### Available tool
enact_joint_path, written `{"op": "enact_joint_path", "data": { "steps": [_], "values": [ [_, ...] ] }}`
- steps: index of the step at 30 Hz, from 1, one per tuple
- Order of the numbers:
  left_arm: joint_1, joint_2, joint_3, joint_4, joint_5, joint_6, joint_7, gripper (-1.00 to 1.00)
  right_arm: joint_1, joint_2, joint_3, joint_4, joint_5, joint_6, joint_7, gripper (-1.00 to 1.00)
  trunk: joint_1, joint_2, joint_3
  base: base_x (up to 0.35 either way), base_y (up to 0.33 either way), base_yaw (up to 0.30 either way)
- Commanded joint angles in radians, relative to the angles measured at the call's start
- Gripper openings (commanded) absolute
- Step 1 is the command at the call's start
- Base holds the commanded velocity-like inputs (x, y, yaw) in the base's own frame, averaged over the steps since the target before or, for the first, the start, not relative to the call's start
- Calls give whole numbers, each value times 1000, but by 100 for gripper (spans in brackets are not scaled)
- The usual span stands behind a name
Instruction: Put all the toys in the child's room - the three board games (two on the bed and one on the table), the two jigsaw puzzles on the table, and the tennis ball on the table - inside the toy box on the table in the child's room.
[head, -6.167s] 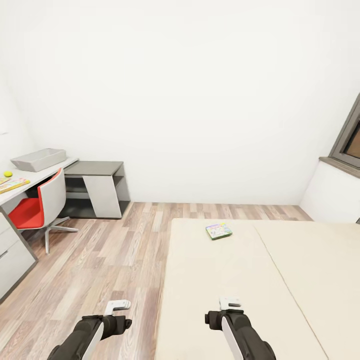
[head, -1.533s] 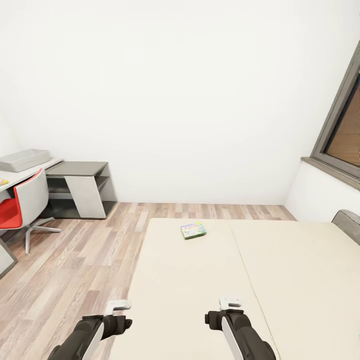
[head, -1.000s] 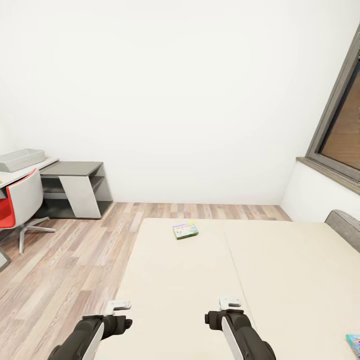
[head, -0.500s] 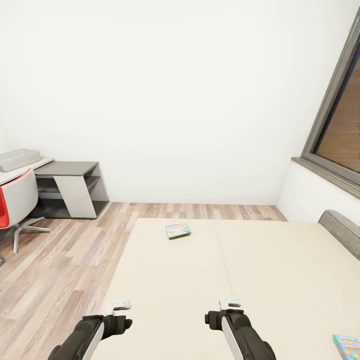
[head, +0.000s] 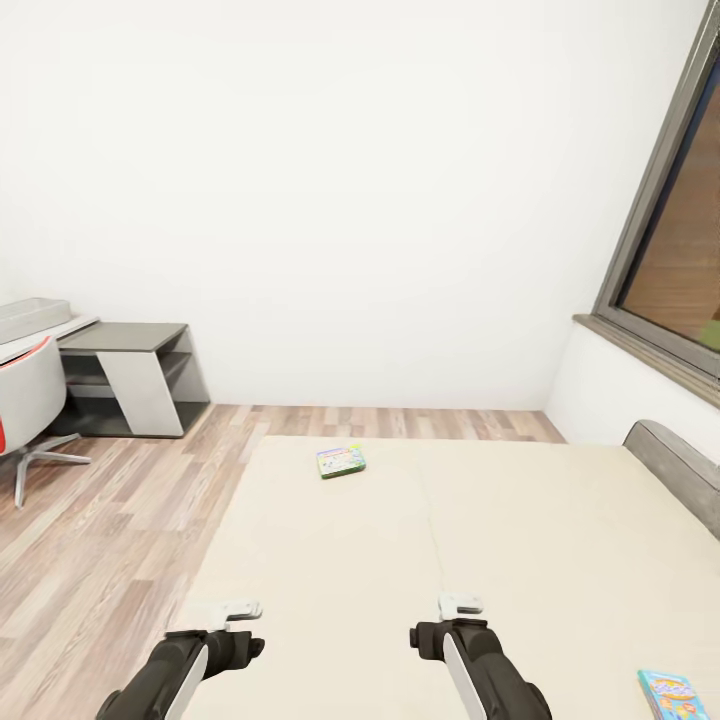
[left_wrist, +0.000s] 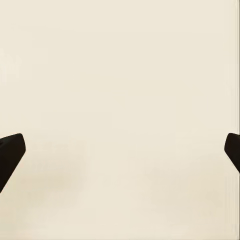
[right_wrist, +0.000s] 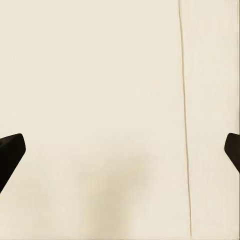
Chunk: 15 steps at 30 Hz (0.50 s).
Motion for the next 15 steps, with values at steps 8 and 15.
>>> {"op": "enact_joint_path", "data": {
  "steps": [8,15],
  "values": [
    [-1,0,3,-2,2,6,-4,100,-1,0,0,-1,-4,4,-5,100,1,-2,-2,0,-188,0],
    [-1,0,3,-2,2,6,-4,100,-1,0,0,-1,-4,4,-5,100,1,-2,-2,0,-160,0]
  ]
}}
